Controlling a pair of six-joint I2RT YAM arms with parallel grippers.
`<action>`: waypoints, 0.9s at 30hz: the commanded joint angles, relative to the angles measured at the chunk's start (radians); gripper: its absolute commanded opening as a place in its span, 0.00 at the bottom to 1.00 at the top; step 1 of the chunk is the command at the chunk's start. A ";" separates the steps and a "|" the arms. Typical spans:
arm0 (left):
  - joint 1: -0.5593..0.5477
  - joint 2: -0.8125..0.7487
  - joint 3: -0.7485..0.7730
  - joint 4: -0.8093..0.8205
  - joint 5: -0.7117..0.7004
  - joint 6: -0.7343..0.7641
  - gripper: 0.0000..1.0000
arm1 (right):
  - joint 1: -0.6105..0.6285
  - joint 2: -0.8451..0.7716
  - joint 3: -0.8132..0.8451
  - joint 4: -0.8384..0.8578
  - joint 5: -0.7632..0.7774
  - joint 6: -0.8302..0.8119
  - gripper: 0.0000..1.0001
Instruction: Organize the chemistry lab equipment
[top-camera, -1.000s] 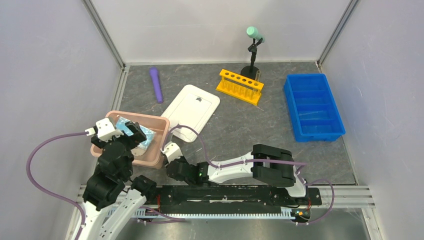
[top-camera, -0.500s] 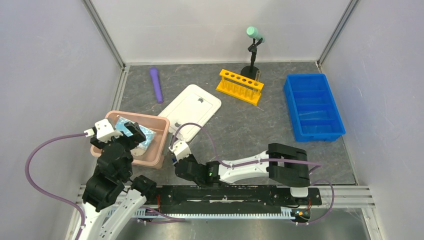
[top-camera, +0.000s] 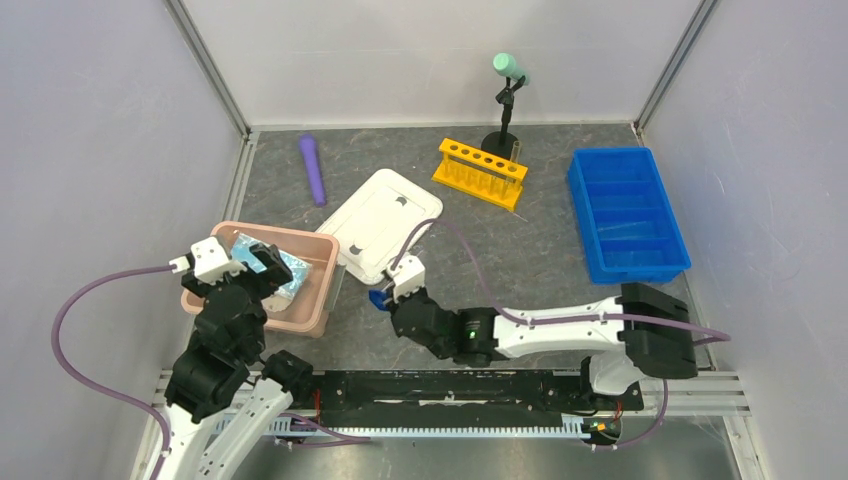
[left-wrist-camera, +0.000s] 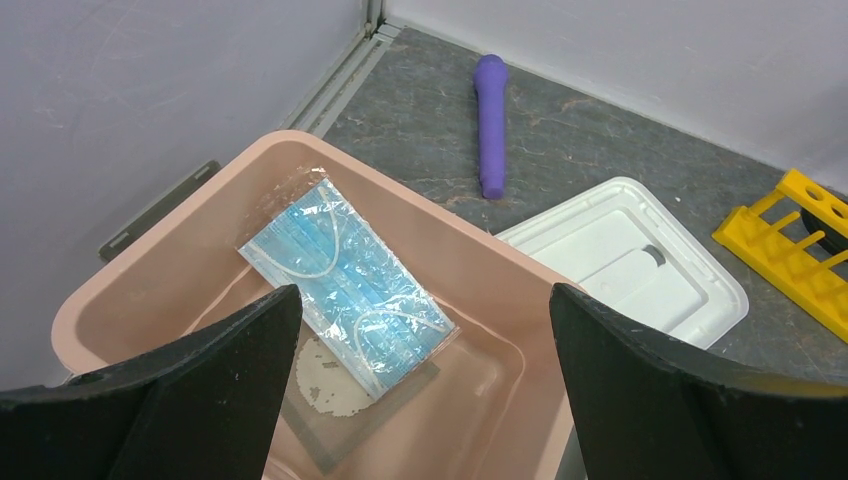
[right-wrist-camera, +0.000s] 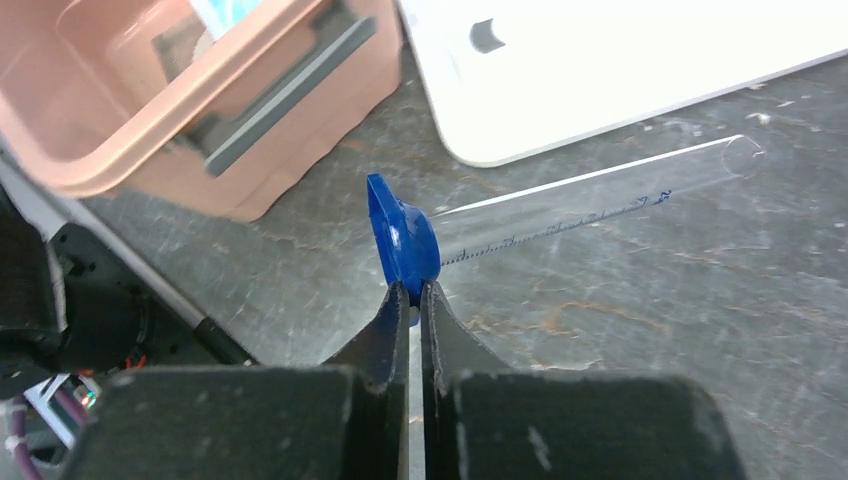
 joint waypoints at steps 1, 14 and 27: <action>0.006 0.018 -0.010 0.036 0.022 0.021 1.00 | -0.086 -0.103 -0.056 0.039 -0.049 0.023 0.00; 0.005 0.035 -0.016 0.047 0.065 0.030 1.00 | -0.490 -0.238 -0.021 0.153 -0.362 0.000 0.00; 0.006 0.038 -0.018 0.050 0.080 0.035 1.00 | -0.933 -0.115 0.017 0.471 -0.733 0.399 0.00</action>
